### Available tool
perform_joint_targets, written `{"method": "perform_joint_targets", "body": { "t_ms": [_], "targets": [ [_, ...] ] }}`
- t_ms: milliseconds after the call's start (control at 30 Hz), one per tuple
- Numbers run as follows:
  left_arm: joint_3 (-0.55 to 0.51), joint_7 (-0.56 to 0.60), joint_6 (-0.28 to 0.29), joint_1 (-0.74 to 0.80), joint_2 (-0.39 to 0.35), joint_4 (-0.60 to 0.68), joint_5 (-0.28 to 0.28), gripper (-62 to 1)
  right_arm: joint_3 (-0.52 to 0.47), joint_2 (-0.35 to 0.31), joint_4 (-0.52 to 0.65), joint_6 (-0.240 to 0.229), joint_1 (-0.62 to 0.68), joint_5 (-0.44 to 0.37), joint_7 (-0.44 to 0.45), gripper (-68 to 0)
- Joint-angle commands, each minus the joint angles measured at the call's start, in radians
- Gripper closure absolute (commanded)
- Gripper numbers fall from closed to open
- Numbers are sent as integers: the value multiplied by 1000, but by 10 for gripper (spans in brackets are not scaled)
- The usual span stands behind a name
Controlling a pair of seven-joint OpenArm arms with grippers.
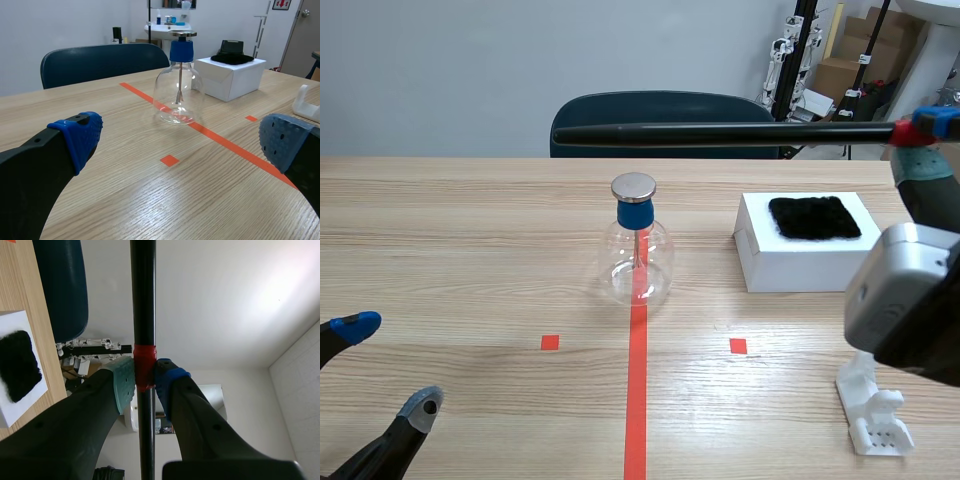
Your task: Do the electroscope experiment. hold the rod still at the electroscope
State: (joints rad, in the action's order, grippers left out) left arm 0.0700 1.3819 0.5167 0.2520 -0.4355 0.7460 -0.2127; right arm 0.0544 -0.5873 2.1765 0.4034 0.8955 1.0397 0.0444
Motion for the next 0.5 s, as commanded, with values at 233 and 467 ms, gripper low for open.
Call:
{"method": "perform_joint_targets", "body": {
  "t_ms": [233,467],
  "targets": [
    [-3,18,-1,-3,-9,19,10,-623,-1,0,10,18,-17,5,0,-51],
    [-3,18,-1,-3,-9,19,10,-623,-1,0,10,19,-18,4,0,-51]
  ]
}}
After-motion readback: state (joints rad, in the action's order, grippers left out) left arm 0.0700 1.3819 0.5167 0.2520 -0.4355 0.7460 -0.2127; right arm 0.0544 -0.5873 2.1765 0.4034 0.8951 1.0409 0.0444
